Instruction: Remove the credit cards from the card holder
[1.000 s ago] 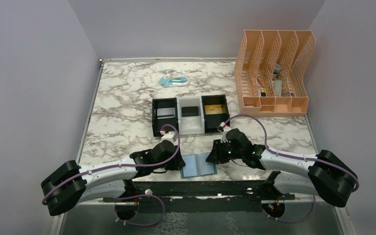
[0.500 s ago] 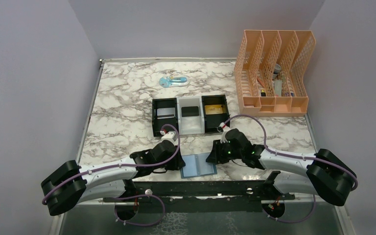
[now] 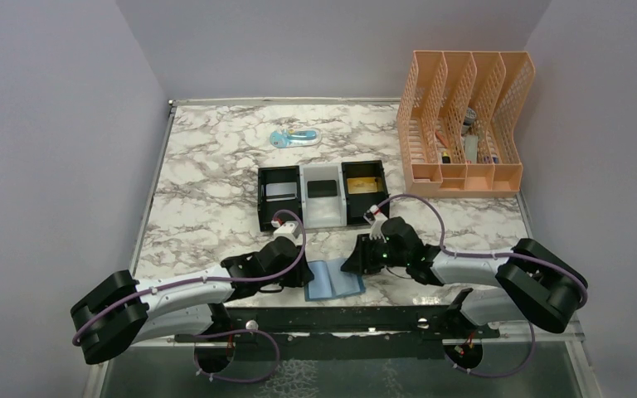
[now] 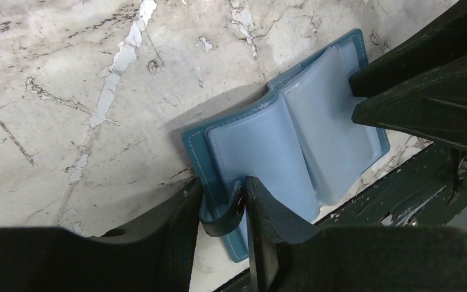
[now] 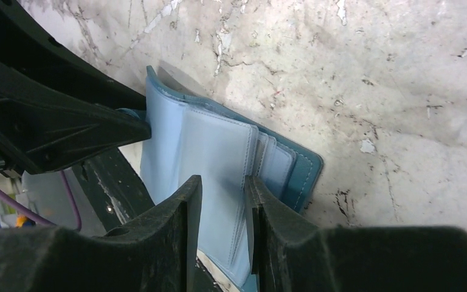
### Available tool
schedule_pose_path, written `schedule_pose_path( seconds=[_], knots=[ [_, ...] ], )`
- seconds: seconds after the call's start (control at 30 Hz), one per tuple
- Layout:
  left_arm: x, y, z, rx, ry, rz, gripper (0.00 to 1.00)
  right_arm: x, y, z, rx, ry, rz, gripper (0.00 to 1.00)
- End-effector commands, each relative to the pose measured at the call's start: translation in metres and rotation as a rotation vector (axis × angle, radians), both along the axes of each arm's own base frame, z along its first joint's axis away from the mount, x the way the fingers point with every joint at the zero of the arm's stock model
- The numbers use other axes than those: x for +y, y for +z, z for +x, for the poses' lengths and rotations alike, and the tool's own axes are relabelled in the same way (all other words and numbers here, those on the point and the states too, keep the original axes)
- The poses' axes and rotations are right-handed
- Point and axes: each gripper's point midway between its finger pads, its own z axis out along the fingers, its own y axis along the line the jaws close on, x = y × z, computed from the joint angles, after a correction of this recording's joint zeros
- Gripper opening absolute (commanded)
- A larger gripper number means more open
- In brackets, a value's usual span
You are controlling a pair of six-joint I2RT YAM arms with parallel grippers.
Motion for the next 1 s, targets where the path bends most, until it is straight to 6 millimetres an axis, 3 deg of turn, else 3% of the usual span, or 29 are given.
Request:
schedule_pose_path(
  seconds=[0.0,0.6,0.97],
  knots=[
    [0.002,-0.010,-0.005,0.021,-0.005,0.020,0.34,0.031,0.036,-0.012,0.006,0.117,0.168,0.32],
    [0.005,-0.009,-0.003,0.017,0.031,0.004,0.33,0.031,0.048,-0.017,0.001,0.138,0.200,0.30],
    [0.013,0.001,0.003,-0.015,0.097,-0.006,0.34,0.076,0.041,-0.016,0.022,0.245,0.193,0.31]
  ],
)
